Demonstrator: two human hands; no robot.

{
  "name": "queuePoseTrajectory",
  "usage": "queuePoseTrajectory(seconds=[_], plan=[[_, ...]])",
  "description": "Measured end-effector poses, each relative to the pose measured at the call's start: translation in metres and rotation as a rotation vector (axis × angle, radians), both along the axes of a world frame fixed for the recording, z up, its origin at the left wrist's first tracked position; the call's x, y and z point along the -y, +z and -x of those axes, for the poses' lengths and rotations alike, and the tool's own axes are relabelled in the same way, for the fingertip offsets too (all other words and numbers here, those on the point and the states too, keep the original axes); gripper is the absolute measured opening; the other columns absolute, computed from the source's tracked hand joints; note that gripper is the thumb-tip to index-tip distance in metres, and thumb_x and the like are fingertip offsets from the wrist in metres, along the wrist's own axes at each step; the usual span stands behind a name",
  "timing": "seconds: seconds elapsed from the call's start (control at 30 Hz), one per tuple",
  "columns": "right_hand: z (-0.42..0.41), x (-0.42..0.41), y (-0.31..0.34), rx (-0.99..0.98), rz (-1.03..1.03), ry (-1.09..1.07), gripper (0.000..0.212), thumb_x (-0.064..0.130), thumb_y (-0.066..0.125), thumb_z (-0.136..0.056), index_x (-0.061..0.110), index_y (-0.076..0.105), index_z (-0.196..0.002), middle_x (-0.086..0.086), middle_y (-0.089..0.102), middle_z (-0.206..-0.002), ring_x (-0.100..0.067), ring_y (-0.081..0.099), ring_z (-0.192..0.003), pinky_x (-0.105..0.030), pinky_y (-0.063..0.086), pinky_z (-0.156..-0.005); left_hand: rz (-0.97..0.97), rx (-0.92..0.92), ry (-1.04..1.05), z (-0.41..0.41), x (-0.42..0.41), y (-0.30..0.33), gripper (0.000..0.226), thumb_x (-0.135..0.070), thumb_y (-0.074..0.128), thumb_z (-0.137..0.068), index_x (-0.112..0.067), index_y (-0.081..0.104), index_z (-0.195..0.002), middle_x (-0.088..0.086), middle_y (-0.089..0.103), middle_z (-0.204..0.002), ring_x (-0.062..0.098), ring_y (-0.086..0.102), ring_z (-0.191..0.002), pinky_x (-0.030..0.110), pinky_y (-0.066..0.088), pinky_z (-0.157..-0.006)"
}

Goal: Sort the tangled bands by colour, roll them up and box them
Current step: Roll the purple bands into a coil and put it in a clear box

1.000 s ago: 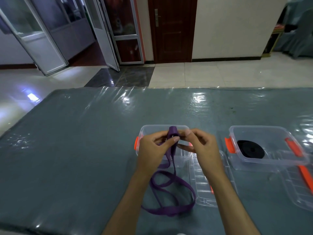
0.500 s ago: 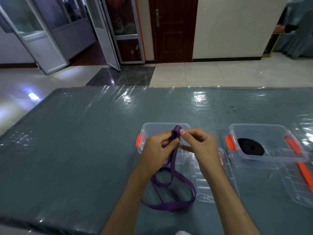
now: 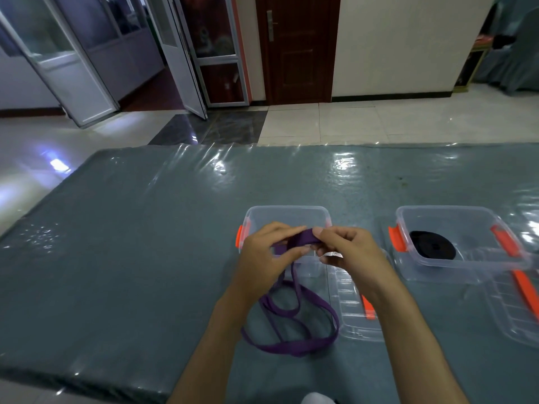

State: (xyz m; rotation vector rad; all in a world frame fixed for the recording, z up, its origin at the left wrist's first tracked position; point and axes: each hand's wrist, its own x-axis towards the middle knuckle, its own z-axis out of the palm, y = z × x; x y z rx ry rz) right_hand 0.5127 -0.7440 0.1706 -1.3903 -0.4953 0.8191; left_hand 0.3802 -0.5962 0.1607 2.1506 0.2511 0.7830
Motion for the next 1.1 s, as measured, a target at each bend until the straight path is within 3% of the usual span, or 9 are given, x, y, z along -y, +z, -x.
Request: queuePoseTrajectory(seconds=[0.1, 0.23, 0.33, 0.43, 0.5, 0.6, 0.77, 0.97, 1.1], plan=[[-0.001, 0.000, 0.000, 0.105, 0.022, 0.071, 0.038, 0.054, 0.073, -0.082, 0.018, 0.084, -0.089, -0.003, 0.076, -0.079, -0.009, 0.068, -0.076, -0.023, 0.057, -0.072, 0.203, -0.116, -0.044, 0.000, -0.010, 0.009, 0.032, -0.010, 0.090, -0.082, -0.010, 0.079, -0.112, 0.001, 0.074, -0.105, 0.016, 0.074, -0.101, 0.039, 0.060, -0.098], [-0.002, -0.002, -0.002, 0.114, 0.018, 0.108, 0.041, 0.060, 0.071, -0.083, 0.023, 0.084, -0.094, 0.001, 0.077, -0.084, -0.007, 0.071, -0.083, -0.022, 0.056, -0.075, 0.136, -0.131, -0.052, 0.000, -0.016, 0.018, 0.031, -0.013, 0.091, -0.082, -0.007, 0.079, -0.110, -0.002, 0.073, -0.103, 0.017, 0.073, -0.101, 0.038, 0.061, -0.096], [-0.006, -0.007, 0.000, -0.056, -0.047, 0.085, 0.040, 0.054, 0.083, -0.077, 0.021, 0.083, -0.101, -0.005, 0.079, -0.092, -0.012, 0.075, -0.087, -0.024, 0.059, -0.078, 0.051, -0.032, -0.053, -0.001, -0.017, 0.024, 0.031, -0.016, 0.090, -0.083, -0.011, 0.080, -0.112, -0.005, 0.075, -0.103, 0.016, 0.073, -0.100, 0.034, 0.061, -0.093], [-0.006, -0.014, 0.000, -0.300, -0.172, -0.030, 0.030, 0.033, 0.095, -0.071, 0.022, 0.080, -0.095, -0.012, 0.078, -0.090, -0.019, 0.076, -0.081, -0.029, 0.062, -0.078, 0.169, 0.096, -0.008, -0.008, -0.012, 0.025, 0.037, -0.018, 0.092, -0.081, -0.027, 0.076, -0.114, -0.012, 0.076, -0.104, 0.014, 0.076, -0.101, 0.025, 0.060, -0.092], [-0.002, -0.018, 0.003, -0.434, -0.238, -0.034, 0.012, 0.024, 0.086, -0.075, 0.020, 0.083, -0.087, -0.011, 0.079, -0.087, -0.017, 0.077, -0.078, -0.028, 0.063, -0.075, 0.287, 0.209, 0.018, -0.016, -0.003, 0.023, 0.032, -0.019, 0.091, -0.082, -0.033, 0.076, -0.106, -0.012, 0.078, -0.104, 0.016, 0.077, -0.102, 0.025, 0.061, -0.091], [0.002, -0.022, 0.007, -0.563, -0.283, -0.010, 0.012, 0.019, 0.074, -0.082, 0.014, 0.085, -0.086, -0.009, 0.080, -0.088, -0.014, 0.078, -0.080, -0.025, 0.063, -0.073, 0.343, 0.336, 0.055, -0.028, 0.008, 0.016, 0.025, -0.019, 0.086, -0.084, -0.035, 0.079, -0.101, -0.010, 0.079, -0.107, 0.022, 0.077, -0.104, 0.036, 0.062, -0.094], [0.006, -0.022, 0.007, -0.678, -0.347, -0.004, 0.020, 0.015, 0.066, -0.086, 0.012, 0.086, -0.089, -0.007, 0.080, -0.090, -0.013, 0.078, -0.083, -0.023, 0.062, -0.071, 0.399, 0.315, -0.055, -0.032, 0.004, 0.012, 0.036, -0.010, 0.083, -0.087, -0.035, 0.081, -0.112, -0.005, 0.079, -0.115, 0.020, 0.075, -0.110, 0.029, 0.058, -0.100], [0.000, -0.029, 0.007, -0.597, -0.291, 0.018, 0.019, 0.021, 0.070, -0.087, 0.012, 0.083, -0.098, -0.005, 0.074, -0.088, -0.011, 0.067, -0.076, -0.021, 0.058, -0.069, 0.354, 0.347, 0.014, -0.035, 0.002, 0.011, 0.039, -0.007, 0.082, -0.089, -0.036, 0.080, -0.114, -0.011, 0.080, -0.112, 0.014, 0.077, -0.106, 0.026, 0.060, -0.095], [-0.004, -0.030, 0.008, -0.647, -0.341, 0.006, 0.018, 0.017, 0.068, -0.086, 0.010, 0.083, -0.092, -0.002, 0.069, -0.079, -0.004, 0.059, -0.065, -0.016, 0.054, -0.062, 0.331, 0.284, -0.004, -0.038, 0.001, 0.010, 0.042, -0.018, 0.083, -0.089, -0.038, 0.076, -0.125, -0.010, 0.078, -0.118, 0.017, 0.075, -0.112, 0.031, 0.059, -0.099]])
